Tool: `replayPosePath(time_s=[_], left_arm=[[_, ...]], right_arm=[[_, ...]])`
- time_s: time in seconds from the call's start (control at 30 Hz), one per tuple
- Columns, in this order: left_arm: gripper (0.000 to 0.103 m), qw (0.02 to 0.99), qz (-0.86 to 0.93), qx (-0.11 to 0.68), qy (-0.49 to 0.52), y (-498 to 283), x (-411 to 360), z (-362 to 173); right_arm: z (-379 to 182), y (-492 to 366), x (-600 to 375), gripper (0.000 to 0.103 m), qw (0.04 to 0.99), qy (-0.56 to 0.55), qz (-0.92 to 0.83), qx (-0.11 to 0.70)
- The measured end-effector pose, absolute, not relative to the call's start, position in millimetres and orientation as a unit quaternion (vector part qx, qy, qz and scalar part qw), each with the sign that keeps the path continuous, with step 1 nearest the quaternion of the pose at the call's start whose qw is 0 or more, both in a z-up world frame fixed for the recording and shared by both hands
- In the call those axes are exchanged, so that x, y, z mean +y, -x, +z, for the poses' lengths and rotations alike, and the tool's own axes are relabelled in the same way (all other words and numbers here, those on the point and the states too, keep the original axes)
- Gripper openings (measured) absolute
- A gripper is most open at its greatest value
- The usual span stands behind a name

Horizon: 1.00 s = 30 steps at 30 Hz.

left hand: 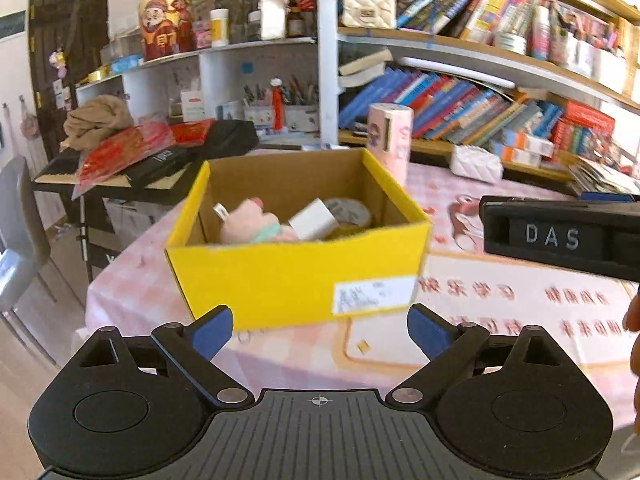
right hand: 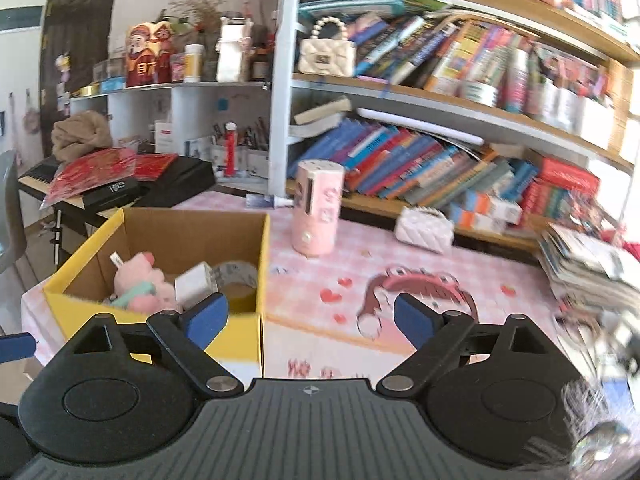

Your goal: Organize objects

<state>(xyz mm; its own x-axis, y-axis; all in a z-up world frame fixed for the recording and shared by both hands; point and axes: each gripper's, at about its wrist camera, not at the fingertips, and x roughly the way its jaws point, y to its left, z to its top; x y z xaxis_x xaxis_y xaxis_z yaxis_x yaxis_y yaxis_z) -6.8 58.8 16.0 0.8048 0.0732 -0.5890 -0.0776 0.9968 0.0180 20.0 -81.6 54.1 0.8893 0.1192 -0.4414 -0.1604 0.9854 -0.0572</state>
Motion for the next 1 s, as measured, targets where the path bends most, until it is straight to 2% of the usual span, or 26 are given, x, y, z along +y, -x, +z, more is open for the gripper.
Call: replayPosePath(time_s=[0.37,0.63,0.8,1.0], left_arm=[[0.099,0.949,0.035,0.312,-0.006,37.2,45.4,12.4],[0.101,0.957,0.038,0.287,0.003,40.4,37.8,19.9],[0.102,0.955,0.031,0.295,-0.011,37.2,24.1,19.3],[0.103,0.951,0.046,0.305,-0.030,34.6,10.1,15.3]], right_arm=[[44.1,43.4,-110.4,0.095,0.975,0.018,-0.015,0.223],[34.1,52.0,-138.7,0.098,0.967,0.010,-0.072,0.243],[25.8,54.7,-142.4,0.103,0.961,0.019,-0.092,0.261],[18.5,53.9,-140.3,0.103,0.951,0.026,-0.117,0.285]])
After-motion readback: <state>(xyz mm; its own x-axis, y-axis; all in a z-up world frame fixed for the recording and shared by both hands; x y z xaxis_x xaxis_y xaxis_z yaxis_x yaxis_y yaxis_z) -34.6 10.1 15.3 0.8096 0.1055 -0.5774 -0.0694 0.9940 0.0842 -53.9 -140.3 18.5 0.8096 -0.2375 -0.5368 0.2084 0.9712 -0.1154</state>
